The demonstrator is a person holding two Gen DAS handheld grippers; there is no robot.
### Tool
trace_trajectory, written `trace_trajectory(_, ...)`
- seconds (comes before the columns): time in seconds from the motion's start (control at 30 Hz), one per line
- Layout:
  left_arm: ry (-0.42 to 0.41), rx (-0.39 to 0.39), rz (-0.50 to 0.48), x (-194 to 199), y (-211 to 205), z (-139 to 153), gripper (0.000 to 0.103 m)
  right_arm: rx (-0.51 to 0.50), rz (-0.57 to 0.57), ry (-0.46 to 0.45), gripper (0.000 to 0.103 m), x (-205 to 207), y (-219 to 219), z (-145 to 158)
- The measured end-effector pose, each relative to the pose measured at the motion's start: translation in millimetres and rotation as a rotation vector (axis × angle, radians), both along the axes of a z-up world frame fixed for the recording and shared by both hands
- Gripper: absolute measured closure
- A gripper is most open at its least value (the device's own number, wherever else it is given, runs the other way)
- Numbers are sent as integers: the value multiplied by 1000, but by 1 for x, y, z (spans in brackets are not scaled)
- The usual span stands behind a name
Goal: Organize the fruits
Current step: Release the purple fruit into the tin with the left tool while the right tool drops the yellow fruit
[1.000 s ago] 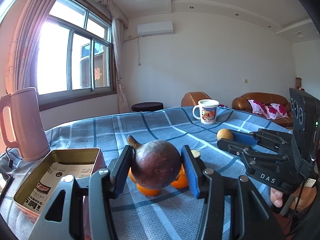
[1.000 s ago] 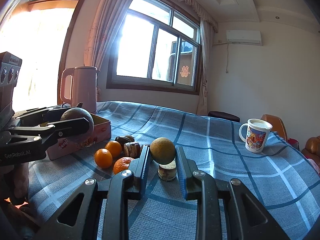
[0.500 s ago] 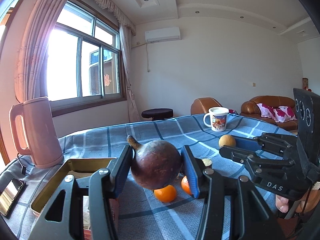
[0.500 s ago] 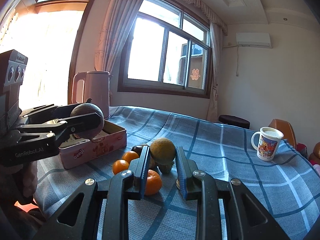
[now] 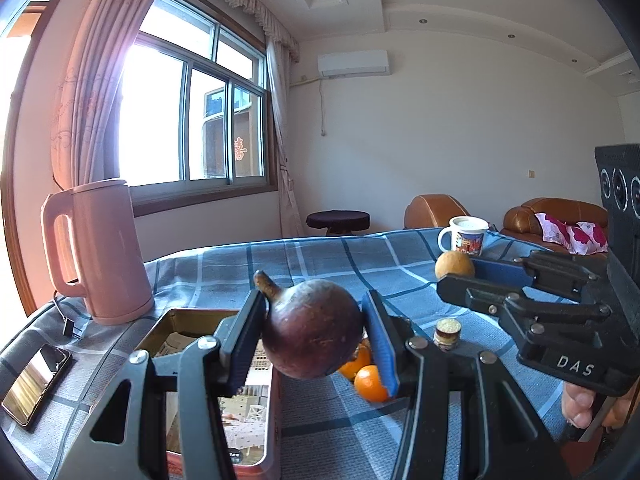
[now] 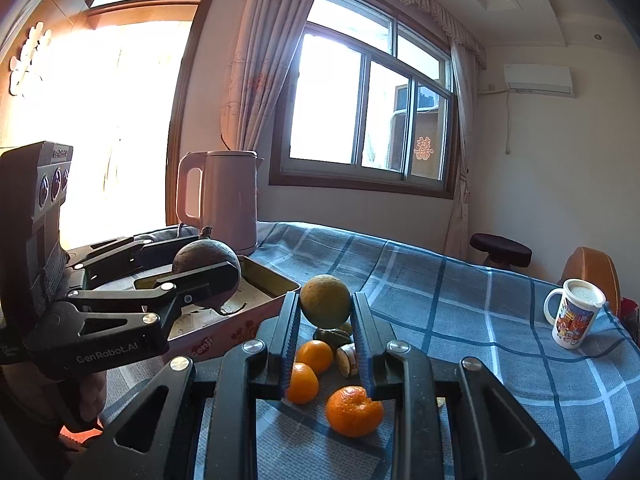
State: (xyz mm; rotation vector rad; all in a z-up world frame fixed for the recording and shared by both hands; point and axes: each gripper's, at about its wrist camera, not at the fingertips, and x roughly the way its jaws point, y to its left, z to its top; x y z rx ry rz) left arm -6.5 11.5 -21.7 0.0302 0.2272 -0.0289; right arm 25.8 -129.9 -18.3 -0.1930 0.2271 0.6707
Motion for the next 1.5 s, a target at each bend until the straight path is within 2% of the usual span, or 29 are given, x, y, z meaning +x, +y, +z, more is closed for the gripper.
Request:
trace_trajectory(0.67, 73, -36, 126, 12, 52, -7, 51, -64, 89, 69, 75, 23, 66, 14)
trace_trajectory(1.17, 119, -59, 205, 22, 94, -10, 51, -125, 127, 123, 75, 39, 109, 2)
trace_trajectory(1.5, 186, -66, 224, 34, 115, -18, 51, -170, 132, 161, 75, 47, 139, -11)
